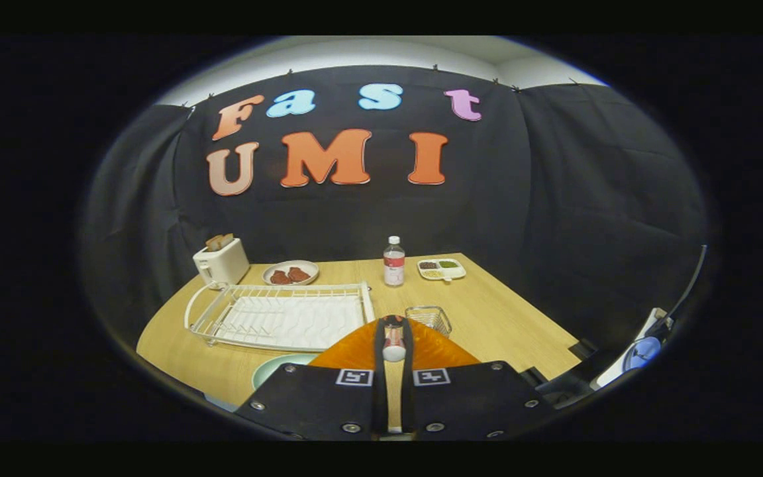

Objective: Take the plate from the dish rack, then take the spoon from the basket and place it into the plate.

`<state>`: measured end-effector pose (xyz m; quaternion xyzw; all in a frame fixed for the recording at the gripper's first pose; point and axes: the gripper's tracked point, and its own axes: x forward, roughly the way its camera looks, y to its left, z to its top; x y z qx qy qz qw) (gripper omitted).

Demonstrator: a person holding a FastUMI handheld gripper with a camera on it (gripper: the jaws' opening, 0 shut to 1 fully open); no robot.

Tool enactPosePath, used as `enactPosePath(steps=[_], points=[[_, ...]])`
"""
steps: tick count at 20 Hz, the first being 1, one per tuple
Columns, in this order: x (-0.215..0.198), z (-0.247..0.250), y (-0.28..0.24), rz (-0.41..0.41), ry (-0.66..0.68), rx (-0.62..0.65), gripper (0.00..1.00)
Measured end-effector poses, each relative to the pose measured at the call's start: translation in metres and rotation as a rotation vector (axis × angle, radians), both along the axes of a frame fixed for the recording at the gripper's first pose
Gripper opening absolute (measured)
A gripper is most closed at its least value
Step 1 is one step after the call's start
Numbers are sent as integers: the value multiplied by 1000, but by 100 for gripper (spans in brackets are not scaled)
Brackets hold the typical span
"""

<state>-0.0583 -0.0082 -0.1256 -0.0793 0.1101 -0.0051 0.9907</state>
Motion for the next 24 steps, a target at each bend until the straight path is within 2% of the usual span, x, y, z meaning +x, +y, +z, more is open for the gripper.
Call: enactPosePath(steps=[9,24], points=[[-39,-43,62,78,44,2,8],[-11,-149,100,136,229,-7,9]])
